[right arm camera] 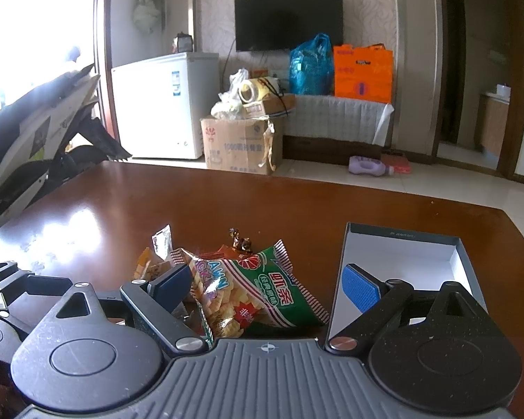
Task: Organize snacks
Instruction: 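Close the right tool on the green prawn cracker bag, then lift the prawn cracker bag with the right tool toward the white box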
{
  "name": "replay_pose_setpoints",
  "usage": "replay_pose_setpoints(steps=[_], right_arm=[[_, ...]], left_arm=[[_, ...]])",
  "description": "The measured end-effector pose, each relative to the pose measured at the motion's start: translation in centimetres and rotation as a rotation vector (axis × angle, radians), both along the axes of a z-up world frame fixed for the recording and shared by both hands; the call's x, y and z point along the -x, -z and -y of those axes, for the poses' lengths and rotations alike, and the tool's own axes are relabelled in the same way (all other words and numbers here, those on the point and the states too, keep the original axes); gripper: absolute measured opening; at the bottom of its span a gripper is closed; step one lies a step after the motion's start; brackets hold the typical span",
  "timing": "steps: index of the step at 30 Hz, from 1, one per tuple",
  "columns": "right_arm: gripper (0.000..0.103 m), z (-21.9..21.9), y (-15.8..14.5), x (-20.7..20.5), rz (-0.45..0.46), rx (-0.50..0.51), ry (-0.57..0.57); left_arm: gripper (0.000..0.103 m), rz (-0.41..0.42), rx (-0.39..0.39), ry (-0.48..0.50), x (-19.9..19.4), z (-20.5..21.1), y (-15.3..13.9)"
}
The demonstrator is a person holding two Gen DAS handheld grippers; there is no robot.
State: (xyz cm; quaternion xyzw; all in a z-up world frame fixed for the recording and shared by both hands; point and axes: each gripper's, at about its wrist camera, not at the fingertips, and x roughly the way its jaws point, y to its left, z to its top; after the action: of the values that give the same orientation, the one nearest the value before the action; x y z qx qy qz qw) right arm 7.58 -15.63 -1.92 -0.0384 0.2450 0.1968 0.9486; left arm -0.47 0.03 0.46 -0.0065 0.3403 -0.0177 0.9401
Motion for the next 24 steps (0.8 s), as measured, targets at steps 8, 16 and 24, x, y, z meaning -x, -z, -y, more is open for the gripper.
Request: replay_pose_setpoints(steps=[8,16,24], right_arm=[[0.094,-1.0,0.3,-0.5,-0.013,0.021,-0.011],[0.094,-1.6,0.5,-0.6,-0.019,0.03,-0.017],[0.094,-2.1,0.7,-0.9,-0.025,0.041,-0.025]], left_arm=[[0.103,-0.017,0.01,0.001,0.0,-0.4,0.3],[0.103,-0.035,-0.004,0.005,-0.2,-0.3,0.6],[0.103,-0.035,-0.001,0.002,-0.1,-0.6,0.6]])
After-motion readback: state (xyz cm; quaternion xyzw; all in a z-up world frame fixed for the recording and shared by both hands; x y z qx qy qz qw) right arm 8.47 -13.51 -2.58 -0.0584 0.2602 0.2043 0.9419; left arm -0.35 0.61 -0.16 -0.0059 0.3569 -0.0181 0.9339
